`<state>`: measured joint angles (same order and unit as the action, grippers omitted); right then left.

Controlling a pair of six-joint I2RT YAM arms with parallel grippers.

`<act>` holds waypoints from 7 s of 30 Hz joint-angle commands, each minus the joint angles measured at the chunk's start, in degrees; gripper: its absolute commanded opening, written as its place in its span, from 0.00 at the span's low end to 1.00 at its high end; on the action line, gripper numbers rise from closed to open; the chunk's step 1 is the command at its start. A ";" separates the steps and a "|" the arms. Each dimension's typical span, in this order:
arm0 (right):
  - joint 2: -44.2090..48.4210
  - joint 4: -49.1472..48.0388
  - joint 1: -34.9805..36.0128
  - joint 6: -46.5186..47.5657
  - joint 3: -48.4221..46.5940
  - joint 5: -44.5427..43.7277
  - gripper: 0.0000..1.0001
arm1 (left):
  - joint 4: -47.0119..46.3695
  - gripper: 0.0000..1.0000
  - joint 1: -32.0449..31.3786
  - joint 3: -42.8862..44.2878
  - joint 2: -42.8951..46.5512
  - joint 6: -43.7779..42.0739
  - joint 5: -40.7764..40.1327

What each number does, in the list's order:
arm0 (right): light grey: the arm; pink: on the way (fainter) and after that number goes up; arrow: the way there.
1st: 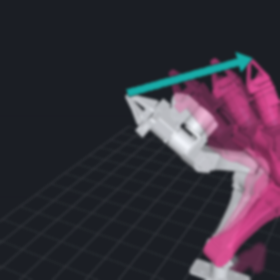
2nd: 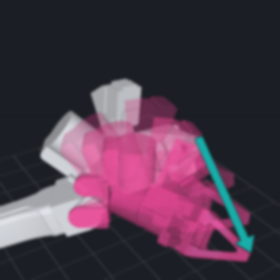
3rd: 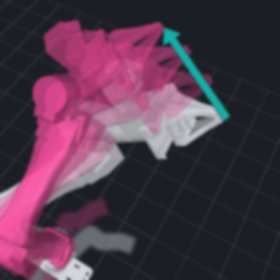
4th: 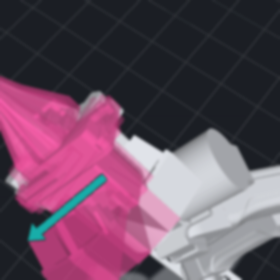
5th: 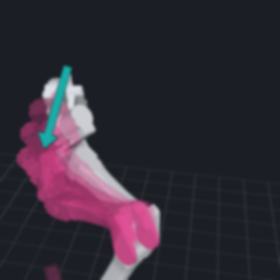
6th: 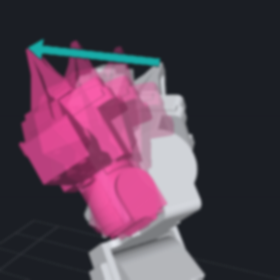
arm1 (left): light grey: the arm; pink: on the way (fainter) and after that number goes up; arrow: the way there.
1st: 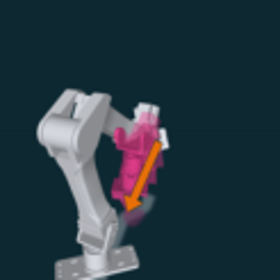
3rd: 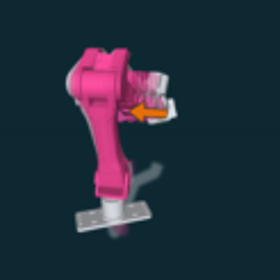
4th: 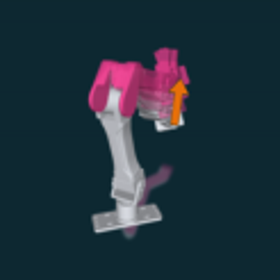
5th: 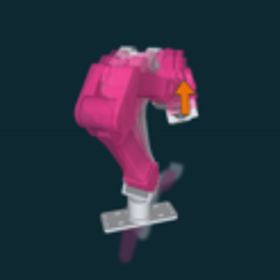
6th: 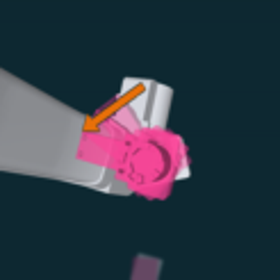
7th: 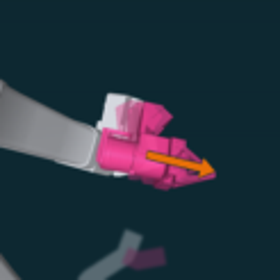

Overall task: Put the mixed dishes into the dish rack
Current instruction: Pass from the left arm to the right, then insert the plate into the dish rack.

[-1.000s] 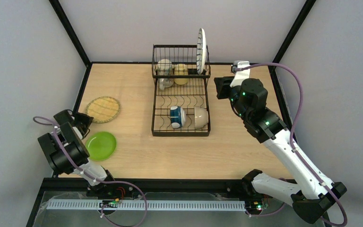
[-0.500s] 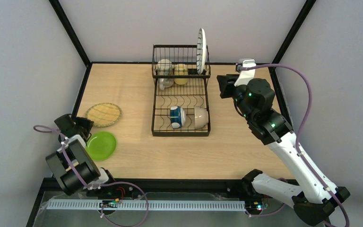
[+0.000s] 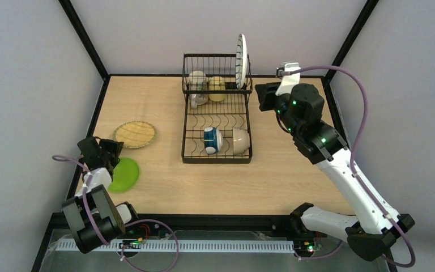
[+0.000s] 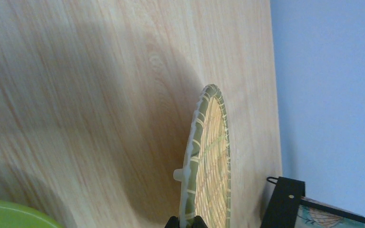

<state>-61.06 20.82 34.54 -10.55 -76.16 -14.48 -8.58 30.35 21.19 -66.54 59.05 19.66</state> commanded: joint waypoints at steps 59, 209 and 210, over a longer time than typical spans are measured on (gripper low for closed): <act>-21.73 -6.69 1.14 -18.43 -7.23 44.41 0.94 | -4.97 0.02 -34.27 14.06 25.99 21.33 -0.89; -65.32 21.90 4.54 -5.80 -63.61 -33.36 0.00 | 23.74 0.61 -34.21 25.04 10.93 -0.01 2.05; -65.56 21.90 4.54 -5.80 -63.59 -33.25 0.00 | 23.69 0.61 -34.21 25.06 10.85 -0.06 2.05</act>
<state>-126.04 43.29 39.07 -15.20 -139.85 -47.77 13.96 -3.64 45.06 -55.29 59.57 21.80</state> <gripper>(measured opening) 0.094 0.614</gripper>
